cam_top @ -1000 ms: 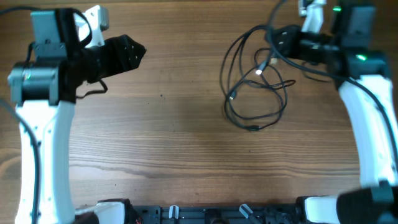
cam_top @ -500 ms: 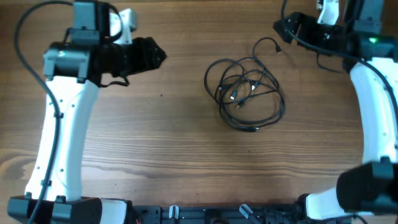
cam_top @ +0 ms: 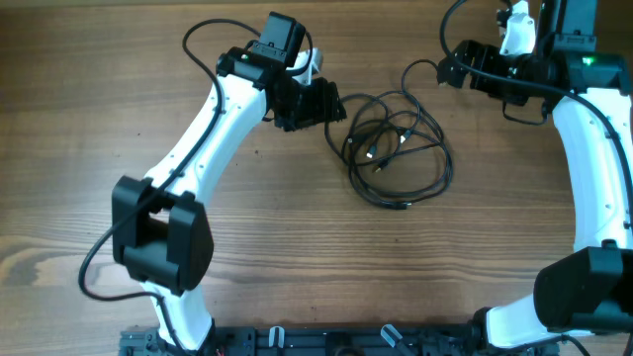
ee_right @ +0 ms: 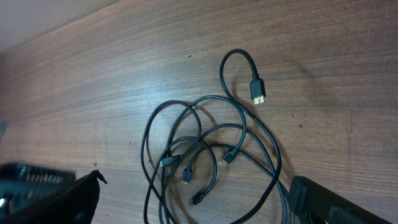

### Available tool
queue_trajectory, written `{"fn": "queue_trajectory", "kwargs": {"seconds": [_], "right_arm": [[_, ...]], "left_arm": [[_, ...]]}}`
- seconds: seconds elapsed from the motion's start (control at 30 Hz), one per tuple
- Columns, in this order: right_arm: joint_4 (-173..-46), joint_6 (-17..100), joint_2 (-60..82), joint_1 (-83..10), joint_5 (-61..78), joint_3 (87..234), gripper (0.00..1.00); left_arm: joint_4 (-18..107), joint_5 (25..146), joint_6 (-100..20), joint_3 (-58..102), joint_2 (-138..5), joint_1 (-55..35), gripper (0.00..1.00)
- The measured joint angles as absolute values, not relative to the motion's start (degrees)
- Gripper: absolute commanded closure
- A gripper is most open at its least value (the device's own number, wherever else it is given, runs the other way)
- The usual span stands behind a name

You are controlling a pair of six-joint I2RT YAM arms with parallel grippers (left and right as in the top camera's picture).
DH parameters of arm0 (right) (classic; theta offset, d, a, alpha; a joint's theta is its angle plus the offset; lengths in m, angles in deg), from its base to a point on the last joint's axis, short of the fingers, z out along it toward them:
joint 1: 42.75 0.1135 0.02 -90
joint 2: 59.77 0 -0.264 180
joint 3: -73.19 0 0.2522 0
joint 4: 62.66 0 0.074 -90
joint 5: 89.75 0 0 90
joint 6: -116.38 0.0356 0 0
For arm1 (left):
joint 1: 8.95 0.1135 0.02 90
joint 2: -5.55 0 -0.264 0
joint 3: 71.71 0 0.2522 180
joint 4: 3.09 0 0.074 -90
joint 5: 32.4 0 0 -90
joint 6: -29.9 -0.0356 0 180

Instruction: Untangle cables

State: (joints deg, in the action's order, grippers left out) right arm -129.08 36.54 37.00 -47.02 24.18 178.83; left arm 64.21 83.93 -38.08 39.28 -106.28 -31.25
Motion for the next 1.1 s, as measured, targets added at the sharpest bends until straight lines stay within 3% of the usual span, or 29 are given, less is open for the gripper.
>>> {"fn": "queue_trajectory", "kwargs": {"seconds": [0.2,0.43,0.63,0.77,0.93,1.0,1.1], "right_arm": [[-129.15,36.51,37.02,-47.02,24.16,178.83,0.0],[-130.53,32.14,37.02,-44.64,23.89,178.83,0.06],[-134.35,5.32,37.11,-32.86,21.53,178.5,0.11],[-134.68,-8.45,37.92,-29.63,21.69,170.89,0.11],[-132.75,-14.74,38.7,-29.23,21.66,161.95,0.15],[-129.72,-15.55,38.83,-29.23,21.66,159.09,0.32],[-124.23,-16.36,39.07,-29.23,21.64,155.74,0.91]], "left_arm": [[60.69,75.16,-33.09,39.28,-113.21,-33.31,0.46],[61.07,72.41,-21.07,39.3,-115.16,-32.63,0.41],[68.06,72.01,-21.2,39.28,-115.22,-21.22,0.36],[69.74,71.97,-23.48,39.28,-115.22,-15.69,0.36],[70.03,71.97,-24.26,39.28,-115.22,-15.21,0.35],[70.05,71.99,-24.29,39.28,-115.22,-15.19,0.34],[70.05,71.97,-24.44,39.28,-115.22,-15.19,0.34]]}}
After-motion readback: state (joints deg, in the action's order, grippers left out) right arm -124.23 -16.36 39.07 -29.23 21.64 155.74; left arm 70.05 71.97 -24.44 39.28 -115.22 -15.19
